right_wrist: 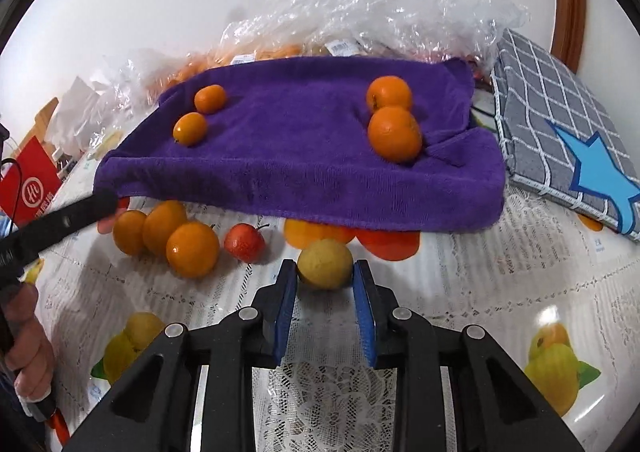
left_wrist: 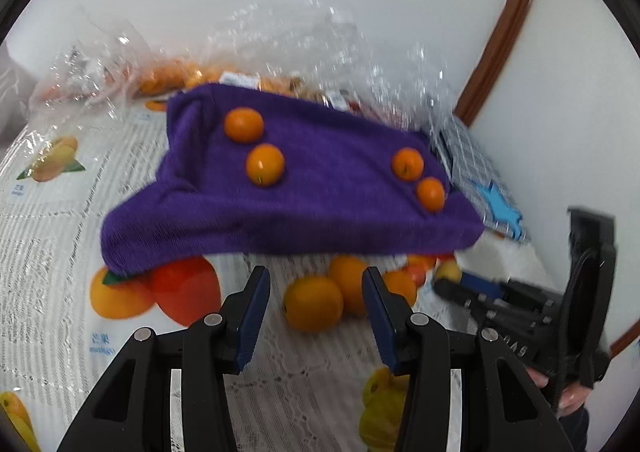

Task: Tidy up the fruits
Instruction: 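Grasp a yellow-green fruit with the right gripper while the left gripper grasps an orange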

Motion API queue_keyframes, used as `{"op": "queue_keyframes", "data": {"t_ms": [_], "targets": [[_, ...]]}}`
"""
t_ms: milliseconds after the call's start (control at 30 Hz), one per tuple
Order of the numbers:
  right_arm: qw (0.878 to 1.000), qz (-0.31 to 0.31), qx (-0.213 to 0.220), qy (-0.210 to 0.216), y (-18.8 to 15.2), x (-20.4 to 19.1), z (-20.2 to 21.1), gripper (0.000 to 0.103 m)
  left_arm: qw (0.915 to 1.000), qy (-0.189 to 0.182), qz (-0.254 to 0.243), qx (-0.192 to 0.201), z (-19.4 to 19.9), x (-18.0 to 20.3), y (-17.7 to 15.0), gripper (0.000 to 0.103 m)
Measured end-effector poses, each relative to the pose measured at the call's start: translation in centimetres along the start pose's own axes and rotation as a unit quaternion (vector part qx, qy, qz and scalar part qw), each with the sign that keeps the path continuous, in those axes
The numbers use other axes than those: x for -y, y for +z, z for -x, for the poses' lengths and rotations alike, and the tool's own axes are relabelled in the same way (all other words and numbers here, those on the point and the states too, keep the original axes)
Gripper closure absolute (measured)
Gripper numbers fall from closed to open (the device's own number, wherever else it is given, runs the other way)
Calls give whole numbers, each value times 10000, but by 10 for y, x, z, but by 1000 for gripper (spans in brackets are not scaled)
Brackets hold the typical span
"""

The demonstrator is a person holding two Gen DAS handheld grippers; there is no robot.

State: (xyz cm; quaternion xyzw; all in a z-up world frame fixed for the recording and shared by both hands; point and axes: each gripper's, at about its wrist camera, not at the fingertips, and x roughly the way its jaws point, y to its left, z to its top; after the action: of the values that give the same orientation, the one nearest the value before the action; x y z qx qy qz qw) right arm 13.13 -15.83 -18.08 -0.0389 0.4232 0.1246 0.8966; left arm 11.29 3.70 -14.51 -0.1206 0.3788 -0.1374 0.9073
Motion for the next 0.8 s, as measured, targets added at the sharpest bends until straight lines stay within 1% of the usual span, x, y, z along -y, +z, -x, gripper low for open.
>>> {"op": "queue_keyframes", "data": {"t_ms": [67, 167, 233, 367, 433, 500, 533, 733, 800], "targets": [[10000, 9, 37, -28, -1, -1, 2, 74, 9999, -3, -52, -105, -3, 2, -2, 58], [9998, -83, 202, 19, -2, 4, 9, 74, 9997, 133, -92, -167, -6, 3, -5, 60], [9993, -183, 315, 5, -2, 8, 14, 74, 9997, 126, -102, -194, -7, 3, -5, 70], [9989, -283, 375, -31, -2, 11, 17, 74, 9996, 269, -115, 1, 2, 0, -4, 70], [9987, -306, 391, -149, -2, 12, 17, 74, 9993, 365, -11, 128, 8, -6, -2, 72], [9983, -348, 372, -283, -2, 13, 16, 74, 9989, 445, 82, 115, 8, -11, -1, 74], [9982, -377, 337, -310, -1, 14, 15, 74, 9988, 471, 90, 102, 7, -12, -1, 71], [9993, -270, 7, -275, -1, 12, 4, 74, 9984, 543, -179, 7, 2, -1, -4, 69], [9992, -238, -18, -324, -1, 11, 3, 74, 9980, 577, -261, -30, 1, 2, -5, 69]]}}
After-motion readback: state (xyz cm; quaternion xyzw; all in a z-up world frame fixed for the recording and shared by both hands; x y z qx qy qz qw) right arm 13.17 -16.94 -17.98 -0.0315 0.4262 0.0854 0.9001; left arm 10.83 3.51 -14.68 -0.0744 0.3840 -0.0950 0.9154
